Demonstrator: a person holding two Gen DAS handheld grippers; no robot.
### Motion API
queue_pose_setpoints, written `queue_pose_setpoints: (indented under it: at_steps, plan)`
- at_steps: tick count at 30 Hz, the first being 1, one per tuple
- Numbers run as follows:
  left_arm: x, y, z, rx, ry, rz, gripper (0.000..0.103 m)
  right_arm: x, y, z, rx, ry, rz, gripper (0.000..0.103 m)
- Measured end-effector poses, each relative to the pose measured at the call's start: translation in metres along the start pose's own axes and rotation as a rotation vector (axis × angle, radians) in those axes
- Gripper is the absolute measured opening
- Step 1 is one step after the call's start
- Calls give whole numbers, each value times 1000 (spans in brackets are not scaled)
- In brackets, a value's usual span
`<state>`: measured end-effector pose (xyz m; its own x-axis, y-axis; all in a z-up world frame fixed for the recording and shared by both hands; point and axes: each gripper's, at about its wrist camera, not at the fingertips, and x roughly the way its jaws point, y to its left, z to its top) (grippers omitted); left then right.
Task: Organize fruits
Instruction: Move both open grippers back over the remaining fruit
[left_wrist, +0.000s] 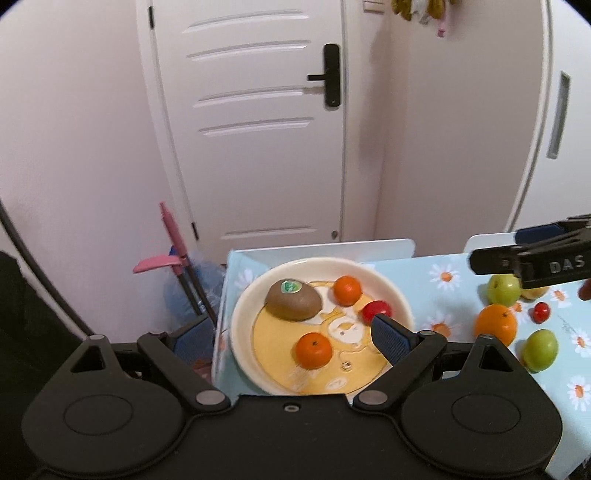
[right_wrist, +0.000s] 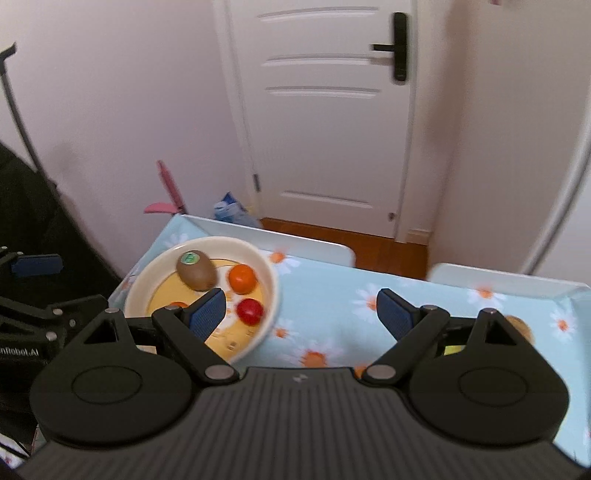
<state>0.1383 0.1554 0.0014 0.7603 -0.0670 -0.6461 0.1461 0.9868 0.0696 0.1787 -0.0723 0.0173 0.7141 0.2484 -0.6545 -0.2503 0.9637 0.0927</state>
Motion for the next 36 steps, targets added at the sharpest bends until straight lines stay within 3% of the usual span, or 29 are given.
queue_pose_setpoints:
  at_steps: [8, 14, 27, 36]
  plan:
    - [0, -27, 3, 56, -11, -92, 95, -44, -48, -32, 92, -13, -106, 103]
    - [-4, -57, -4, 88, -7, -119, 95, -64, -80, -62, 96, 1, -118, 103]
    - [9, -133, -44, 100, 23, -102, 95, -55, -127, -113, -35, 44, 45, 102]
    - [43, -180, -69, 154, 45, -111, 91, -27, -139, -140, -123, 63, 153, 100]
